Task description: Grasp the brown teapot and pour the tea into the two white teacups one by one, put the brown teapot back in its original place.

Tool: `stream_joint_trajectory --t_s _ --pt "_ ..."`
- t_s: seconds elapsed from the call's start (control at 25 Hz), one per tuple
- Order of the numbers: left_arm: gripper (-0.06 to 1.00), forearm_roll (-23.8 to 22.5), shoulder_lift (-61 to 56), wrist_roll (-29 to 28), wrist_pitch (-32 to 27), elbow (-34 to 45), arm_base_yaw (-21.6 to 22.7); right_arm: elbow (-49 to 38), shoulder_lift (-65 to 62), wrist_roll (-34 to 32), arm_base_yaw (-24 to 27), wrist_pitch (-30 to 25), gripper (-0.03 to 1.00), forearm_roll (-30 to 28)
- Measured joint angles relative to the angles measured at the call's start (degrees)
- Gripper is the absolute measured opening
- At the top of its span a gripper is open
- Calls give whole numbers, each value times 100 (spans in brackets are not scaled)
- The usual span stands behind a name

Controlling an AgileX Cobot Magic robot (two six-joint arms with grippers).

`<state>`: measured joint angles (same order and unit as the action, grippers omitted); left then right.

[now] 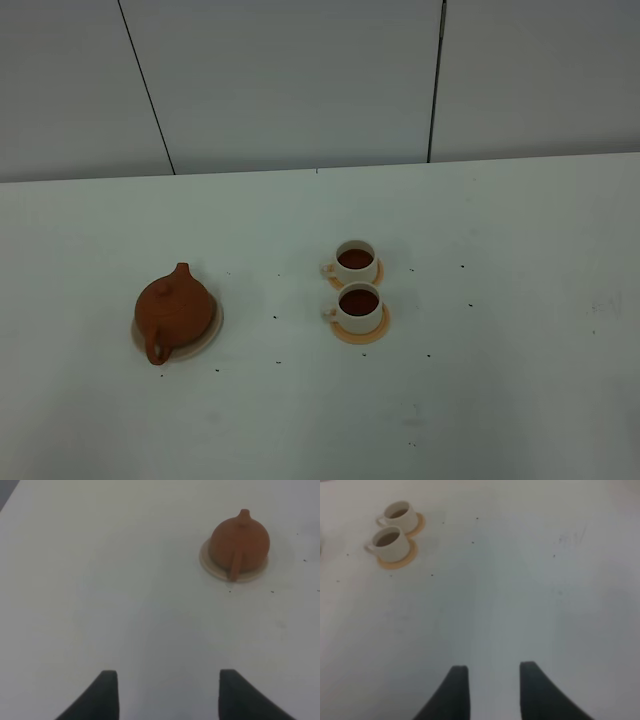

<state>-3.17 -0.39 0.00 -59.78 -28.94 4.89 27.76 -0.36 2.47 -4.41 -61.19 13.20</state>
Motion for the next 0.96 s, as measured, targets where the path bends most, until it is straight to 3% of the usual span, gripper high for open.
stream_joint_trajectory --t_s 0.96 --pt "51 0 0 0 0 0 -6 0 0 0 0 0 24 0"
